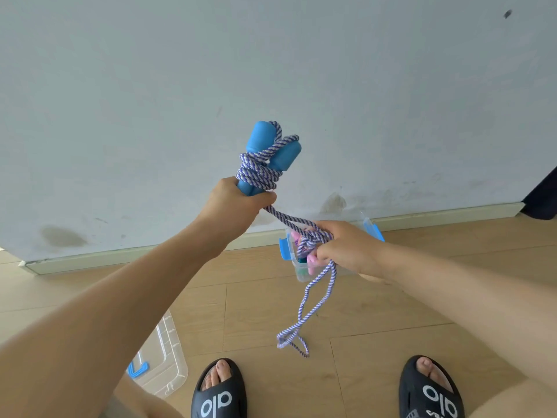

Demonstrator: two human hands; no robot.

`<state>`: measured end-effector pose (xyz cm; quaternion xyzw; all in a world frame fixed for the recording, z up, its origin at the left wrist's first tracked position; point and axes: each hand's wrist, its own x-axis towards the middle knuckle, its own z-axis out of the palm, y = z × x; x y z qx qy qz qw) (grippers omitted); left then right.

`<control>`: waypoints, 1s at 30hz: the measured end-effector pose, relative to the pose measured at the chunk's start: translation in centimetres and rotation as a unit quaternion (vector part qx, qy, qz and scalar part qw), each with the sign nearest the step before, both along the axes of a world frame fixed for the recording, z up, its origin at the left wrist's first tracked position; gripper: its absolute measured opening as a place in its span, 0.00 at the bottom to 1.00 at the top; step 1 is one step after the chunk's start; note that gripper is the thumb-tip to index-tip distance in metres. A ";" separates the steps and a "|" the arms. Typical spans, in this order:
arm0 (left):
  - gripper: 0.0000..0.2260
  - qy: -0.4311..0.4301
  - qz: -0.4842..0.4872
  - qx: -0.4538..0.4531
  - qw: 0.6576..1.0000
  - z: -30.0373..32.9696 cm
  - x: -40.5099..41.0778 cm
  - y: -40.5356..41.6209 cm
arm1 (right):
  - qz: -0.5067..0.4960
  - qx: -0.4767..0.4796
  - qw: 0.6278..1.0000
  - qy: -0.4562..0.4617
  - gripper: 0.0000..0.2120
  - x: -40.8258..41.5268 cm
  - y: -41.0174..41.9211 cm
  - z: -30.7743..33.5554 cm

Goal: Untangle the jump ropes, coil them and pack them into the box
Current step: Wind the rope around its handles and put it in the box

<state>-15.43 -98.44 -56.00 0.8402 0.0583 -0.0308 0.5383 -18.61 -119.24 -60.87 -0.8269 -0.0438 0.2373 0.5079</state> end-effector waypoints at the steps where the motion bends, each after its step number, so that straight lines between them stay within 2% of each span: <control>1: 0.10 -0.004 0.008 0.007 1.000 0.1 0.1 0.1 | -0.019 0.021 0.999 0.040 0.22 0.1 0.0 -0.4; 2: 0.09 -0.008 0.012 0.020 1.000 0.2 0.2 0.2 | -0.034 0.038 0.995 0.082 0.23 0.2 0.1 -0.7; 4: 0.09 -0.020 0.016 0.062 0.998 0.3 0.2 0.5 | -0.030 0.009 0.994 0.109 0.18 0.1 0.3 -0.6; 7: 0.09 -0.027 0.032 0.085 0.995 0.4 0.6 1.1 | 0.034 -0.120 0.991 0.043 0.14 0.2 0.0 -0.6; 9: 0.08 -0.027 0.053 0.076 0.995 0.3 1.0 1.7 | 0.081 -0.226 0.971 0.003 0.11 0.1 -0.8 -0.9; 11: 0.08 -0.027 0.077 0.046 0.996 0.2 1.6 2.4 | 0.115 -0.290 0.950 0.004 0.11 0.2 -1.5 -1.1; 13: 0.08 -0.027 0.094 0.015 0.995 0.1 1.9 2.9 | 0.131 -0.312 0.941 0.024 0.13 0.5 -1.8 -1.6; 16: 0.08 -0.022 0.095 0.008 0.995 -0.1 1.9 2.9 | 0.127 -0.333 0.932 0.071 0.09 0.8 -2.5 -2.4; 18: 0.08 -0.011 0.082 -0.007 0.997 -0.3 1.8 2.7 | 0.150 -0.341 0.922 0.102 0.10 0.5 -2.9 -2.7; 19: 0.08 -0.004 0.070 -0.012 0.997 -0.4 1.7 2.5 | 0.160 -0.336 0.923 0.103 0.11 0.5 -3.1 -2.7; 21: 0.09 0.007 0.045 -0.010 0.999 -0.5 1.5 1.9 | 0.151 -0.300 0.941 0.049 0.14 0.7 -3.0 -2.3; 24: 0.09 0.011 0.024 -0.025 0.999 -0.4 1.1 0.5 | 0.073 -0.119 0.990 0.019 0.21 0.9 -1.2 -0.9; 26: 0.10 0.022 0.010 -0.045 0.999 -0.3 0.9 -0.2 | 0.054 -0.008 0.998 0.041 0.26 0.5 0.3 0.1; 28: 0.10 0.035 -0.007 -0.060 0.998 -0.2 0.7 -0.6 | 0.074 0.050 0.995 0.049 0.25 -0.2 1.5 1.1; 30: 0.11 0.042 -0.013 -0.070 0.997 -0.1 0.7 -0.7 | 0.078 0.074 0.993 0.038 0.18 -0.8 2.5 1.7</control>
